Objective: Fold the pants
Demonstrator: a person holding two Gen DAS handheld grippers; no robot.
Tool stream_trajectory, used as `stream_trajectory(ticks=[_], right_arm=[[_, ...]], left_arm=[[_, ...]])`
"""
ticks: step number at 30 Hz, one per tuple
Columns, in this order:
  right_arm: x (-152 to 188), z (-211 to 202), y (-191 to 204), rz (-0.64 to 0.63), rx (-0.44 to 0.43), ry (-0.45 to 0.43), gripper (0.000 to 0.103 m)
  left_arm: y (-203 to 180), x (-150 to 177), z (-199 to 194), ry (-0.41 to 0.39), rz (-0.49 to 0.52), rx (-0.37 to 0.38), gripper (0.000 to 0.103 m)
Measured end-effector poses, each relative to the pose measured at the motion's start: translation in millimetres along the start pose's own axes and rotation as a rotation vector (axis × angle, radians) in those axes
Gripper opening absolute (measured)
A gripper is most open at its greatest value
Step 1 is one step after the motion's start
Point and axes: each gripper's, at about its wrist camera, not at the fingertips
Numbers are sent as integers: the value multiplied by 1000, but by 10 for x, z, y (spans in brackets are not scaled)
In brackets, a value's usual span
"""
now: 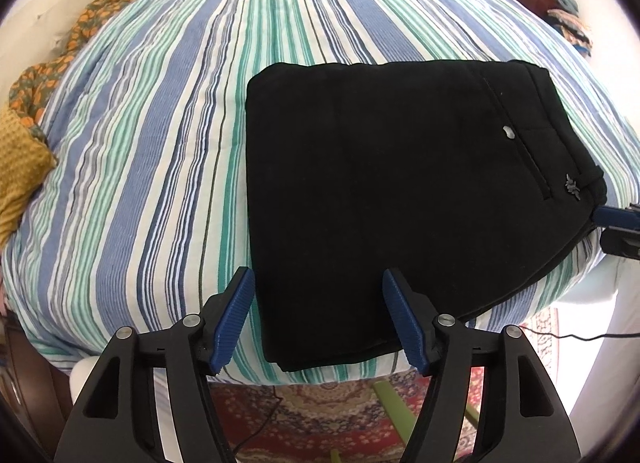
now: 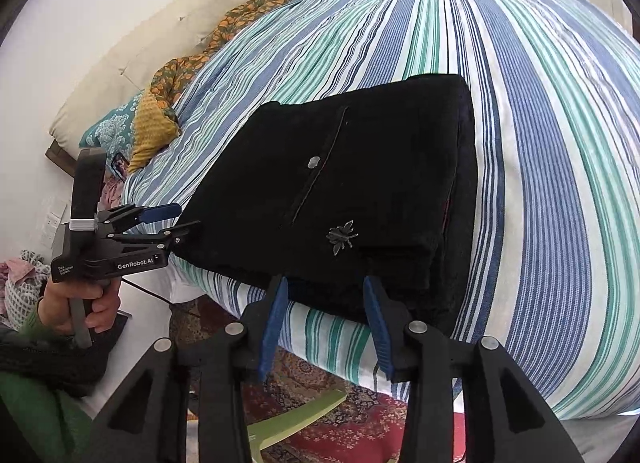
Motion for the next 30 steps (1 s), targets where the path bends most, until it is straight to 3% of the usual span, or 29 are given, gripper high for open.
stream_trajectory(ticks=[2,4,6,8,11,16,17,18,19,21,25,30], right_arm=[[-26,-53,-47,50,-37,11,47],[-82,-238,-201,144,-98,-55,48],[-154,-448,-428,240,-130,-136,52],[-232,-537,-651,310,-129,-154,59],[-337,-347,-892,374,-158,-41,65],[-414,156,-1097,409,-170,107,73],[-429,219,-1142,428,-192,114,73],[-442,278,-1159,446,-228,118,72],[-456,344,-1146,450,-270,136,68],[-502,423,-1075,399,-285,175,51],[-639,255,-928,333,-338,112,37],[-1143,14,-631,231,-387,16,35]], left_arm=[[168,-38,-43,-2,-48,34,73],[401,-80,-42,3,-115,93,81],[652,-115,54,35,-202,163,82],[837,-144,236,93,-268,242,82],[869,-169,527,192,-293,351,82],[686,-278,733,225,-263,466,88],[647,-308,746,224,-258,480,83],[604,-337,756,221,-260,514,54],[582,-360,760,228,-266,510,48],[566,-427,677,210,-259,498,22],[610,-685,276,110,-220,522,22],[756,-1240,-59,-46,-182,494,22]])
Point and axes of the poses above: each gripper's, at about its wrist camera, not at the fingertips, and z roughly the way its jaws point, y to its left, x to its underside, and after that the axes turned 6 degrees about -x, right-handed
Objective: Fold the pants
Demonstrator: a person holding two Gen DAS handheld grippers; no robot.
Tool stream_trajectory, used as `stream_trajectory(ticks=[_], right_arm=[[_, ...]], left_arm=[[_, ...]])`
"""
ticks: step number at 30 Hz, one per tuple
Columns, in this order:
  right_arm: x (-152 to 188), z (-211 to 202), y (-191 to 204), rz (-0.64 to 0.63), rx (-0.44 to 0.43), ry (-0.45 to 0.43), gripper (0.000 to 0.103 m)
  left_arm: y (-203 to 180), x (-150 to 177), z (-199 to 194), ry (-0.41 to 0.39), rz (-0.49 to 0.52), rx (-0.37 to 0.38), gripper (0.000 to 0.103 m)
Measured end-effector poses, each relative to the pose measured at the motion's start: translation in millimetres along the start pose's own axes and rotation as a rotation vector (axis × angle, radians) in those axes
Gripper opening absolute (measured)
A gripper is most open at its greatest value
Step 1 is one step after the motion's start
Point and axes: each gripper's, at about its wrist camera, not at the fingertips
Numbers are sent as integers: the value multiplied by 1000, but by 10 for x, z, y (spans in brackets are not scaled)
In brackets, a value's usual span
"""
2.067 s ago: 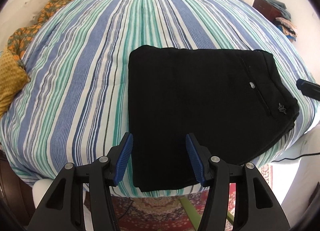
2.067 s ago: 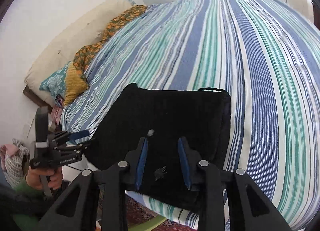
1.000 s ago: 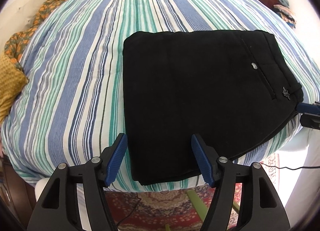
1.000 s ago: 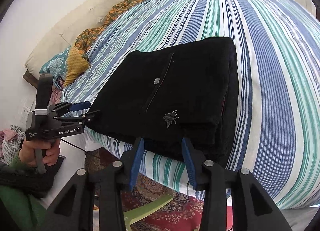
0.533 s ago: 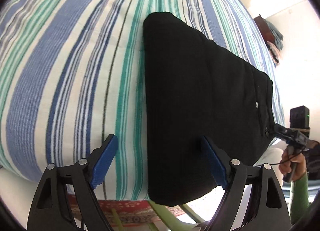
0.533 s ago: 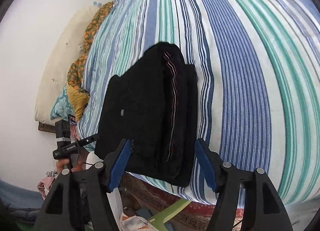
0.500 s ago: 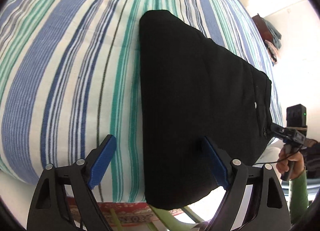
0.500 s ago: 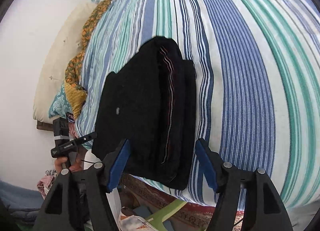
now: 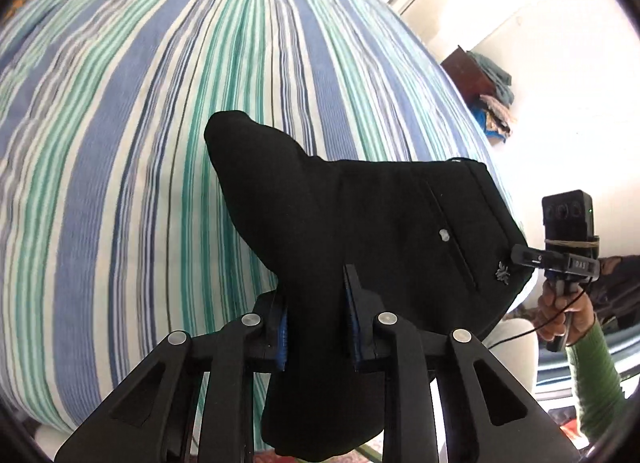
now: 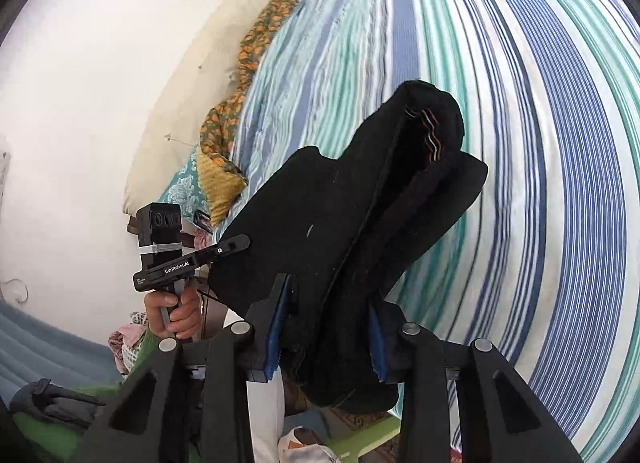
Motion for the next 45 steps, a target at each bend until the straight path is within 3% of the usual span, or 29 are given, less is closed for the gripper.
stream_trajectory(ticks=[4,5,6,8,9,10,12,13,15,16,17,18,19,21,25,27,34,39,45], right_arm=[[-530,-6,196,-81,14,-61,35],[-649,-1,189,-90,10,-74,36],[-747,25,170,-100,20,-86,36],[-844,52,-35,-97,78,-103,47],[-837,80,-167,-90,149,-100,49],[-784,78,-311,-75,235,-93,50],[-554,11,-544,-52,426,-74,50],[-388,-76,-591,-58,499,-79,50],[12,-235,-527,-85,566,-108,51],[193,-295,-449,-100,597,-123,61],[358,-335,-352,-116,626,-136,84],[483,-351,-265,-128,649,-146,97],[599,-358,-151,-141,668,-161,103],[758,-360,56,-163,697,-204,103],[918,-189,467,-184,811,-315,103],[995,-58,633,-200,843,-324,103],[1247,354,1171,-305,879,-282,103],[1355,347,1577,-387,861,-308,103],[1331,150,1909,-417,863,-361,103]], left_arm=[[16,-429,-35,-121,37,-36,26],[32,-486,49,-141,62,-74,36],[47,-512,171,-157,91,-134,56],[201,-419,415,-155,108,-319,72],[318,-303,538,-121,100,-397,64],[441,-161,581,-92,85,-422,60],[648,226,487,-90,49,-417,59],[675,406,420,-107,40,-439,61],[610,721,253,-163,43,-525,81],[558,865,169,-206,54,-569,86],[464,977,92,-251,69,-603,90],[360,1083,11,-296,89,-626,94],[235,1145,-69,-339,113,-633,95],[2,1154,-185,-380,129,-625,99],[-308,1091,-346,-384,85,-532,99],[-438,1107,-427,-405,82,-527,99],[-701,1323,-660,-428,166,-594,99],[-741,1353,-736,-349,153,-535,101],[-825,1371,-923,-395,149,-564,103]])
Point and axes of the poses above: each gripper's, at about its wrist camera, not at the fingertips, and z roughly the way its jaws point, y to its left, x to its underside, and after that the axes turned 6 degrees about -x, right-handed
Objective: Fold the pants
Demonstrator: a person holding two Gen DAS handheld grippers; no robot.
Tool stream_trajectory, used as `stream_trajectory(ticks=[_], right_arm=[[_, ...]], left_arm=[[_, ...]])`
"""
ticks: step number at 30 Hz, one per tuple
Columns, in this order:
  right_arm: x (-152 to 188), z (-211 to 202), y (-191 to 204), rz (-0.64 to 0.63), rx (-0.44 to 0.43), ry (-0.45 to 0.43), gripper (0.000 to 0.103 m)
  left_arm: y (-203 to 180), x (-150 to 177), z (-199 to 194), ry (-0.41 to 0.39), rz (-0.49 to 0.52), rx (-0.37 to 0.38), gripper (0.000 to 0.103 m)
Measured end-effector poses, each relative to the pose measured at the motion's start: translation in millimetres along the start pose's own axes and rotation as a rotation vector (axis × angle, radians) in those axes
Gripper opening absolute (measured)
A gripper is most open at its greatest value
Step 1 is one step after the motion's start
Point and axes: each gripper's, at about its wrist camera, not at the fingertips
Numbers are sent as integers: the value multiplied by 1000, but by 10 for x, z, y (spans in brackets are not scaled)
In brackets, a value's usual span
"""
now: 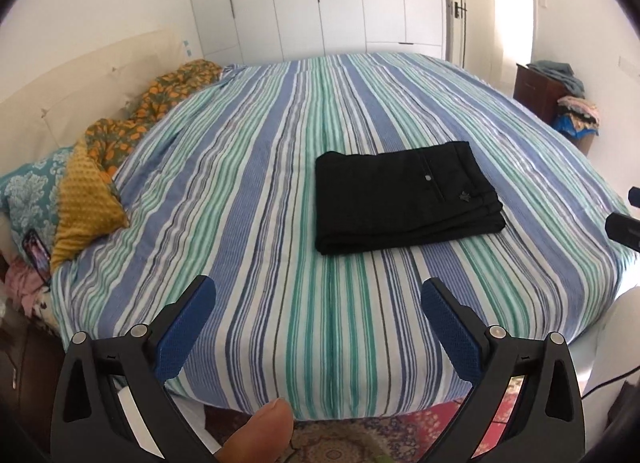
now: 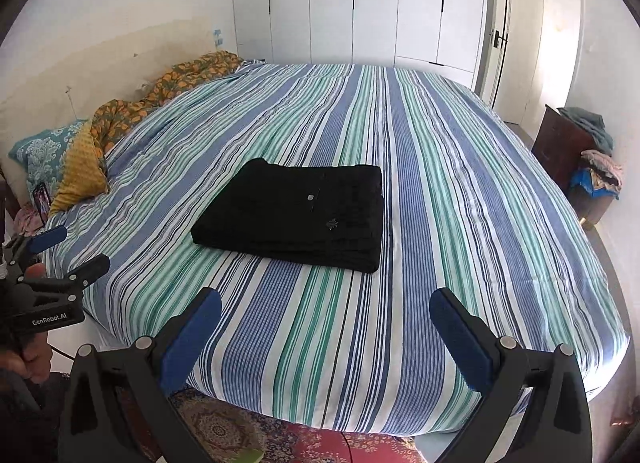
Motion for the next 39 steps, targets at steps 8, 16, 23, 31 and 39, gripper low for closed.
stream_trajectory(ticks=[8,16,23,31,39], right_arm=[[22,-146,162,-20,19,7,103],[76,-172,271,-49,37,22,103],[149,-87,250,-33,36,57,103],[168,-92,254,-30,38,59,103],[161,-114,286,-35,58,60,103]], left_arm=[[-11,-145,-276,-50,0,-27,103],[-147,-117,-297,-6,48,-23,103],[-161,-68,-208,48,38,14,102],[-192,-45,-164,78,34,36,102],[-166,-48,-162,88,19,54,102]])
Point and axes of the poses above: each gripper's, at about its wrist camera, not at the fingertips, and z roughly the way its jaws point, y to its left, x to its underside, and after that the axes turned 6 degrees about -x, right-handed
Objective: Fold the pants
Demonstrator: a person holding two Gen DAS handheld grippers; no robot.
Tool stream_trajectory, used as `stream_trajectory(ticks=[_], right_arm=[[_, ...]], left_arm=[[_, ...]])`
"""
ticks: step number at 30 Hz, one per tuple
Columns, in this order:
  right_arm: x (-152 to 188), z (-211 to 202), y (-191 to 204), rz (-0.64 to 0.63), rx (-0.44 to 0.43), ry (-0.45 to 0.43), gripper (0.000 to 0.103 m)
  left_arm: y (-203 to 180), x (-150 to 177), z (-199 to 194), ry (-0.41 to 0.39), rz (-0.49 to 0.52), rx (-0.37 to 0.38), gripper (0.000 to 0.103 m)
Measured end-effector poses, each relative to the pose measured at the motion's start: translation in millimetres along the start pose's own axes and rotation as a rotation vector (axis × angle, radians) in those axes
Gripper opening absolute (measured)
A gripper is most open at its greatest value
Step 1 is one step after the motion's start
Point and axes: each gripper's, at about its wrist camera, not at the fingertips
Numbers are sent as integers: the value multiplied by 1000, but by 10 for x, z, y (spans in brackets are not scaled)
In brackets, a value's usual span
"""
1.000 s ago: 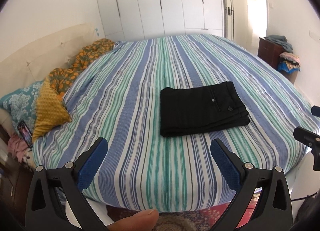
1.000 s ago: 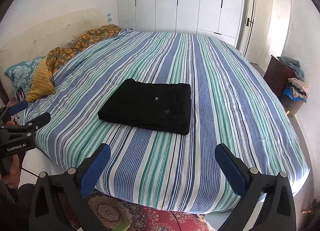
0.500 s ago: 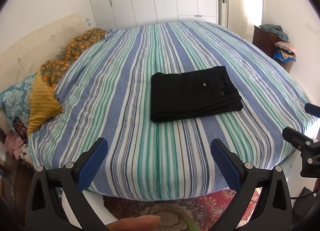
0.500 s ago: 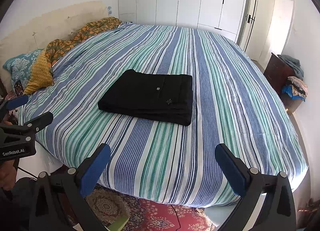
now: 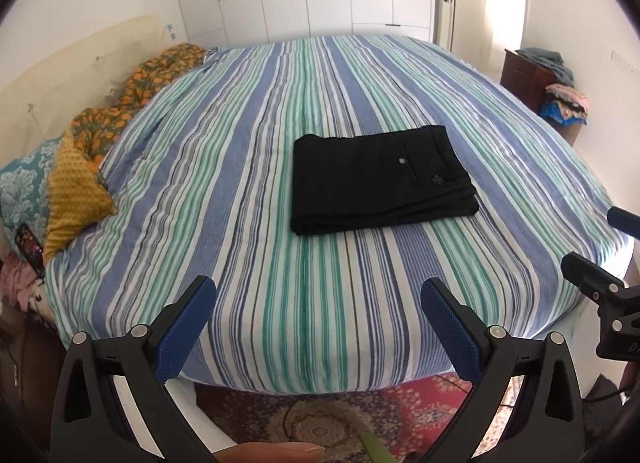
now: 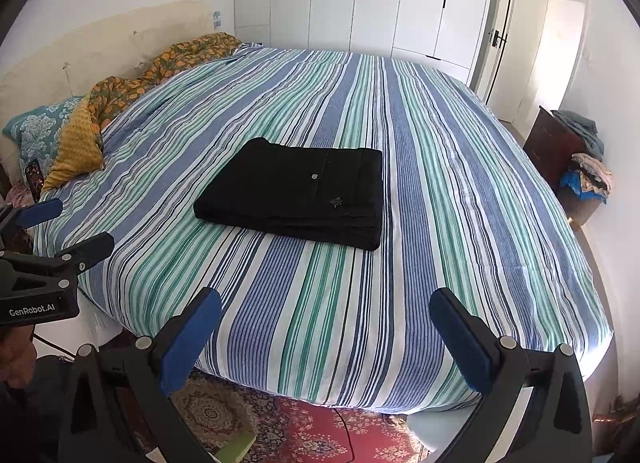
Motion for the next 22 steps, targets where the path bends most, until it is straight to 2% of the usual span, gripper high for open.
stream_trajectory(ticks=[7,22], right_arm=[[5,-69,-14,6,24,-25,103],[25,-42,-47,24,15,-12,103]], left_arm=[[-15,2,23,9,5,2,102],[-21,-3,-13,-14,3,-10,102]])
Point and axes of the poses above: each gripper's, at about its wrist camera, not at the fingertips, and z roughly the way its jaws point, y to its left, x to its underside, and after that the axes turned 6 degrees about -x, right-handed
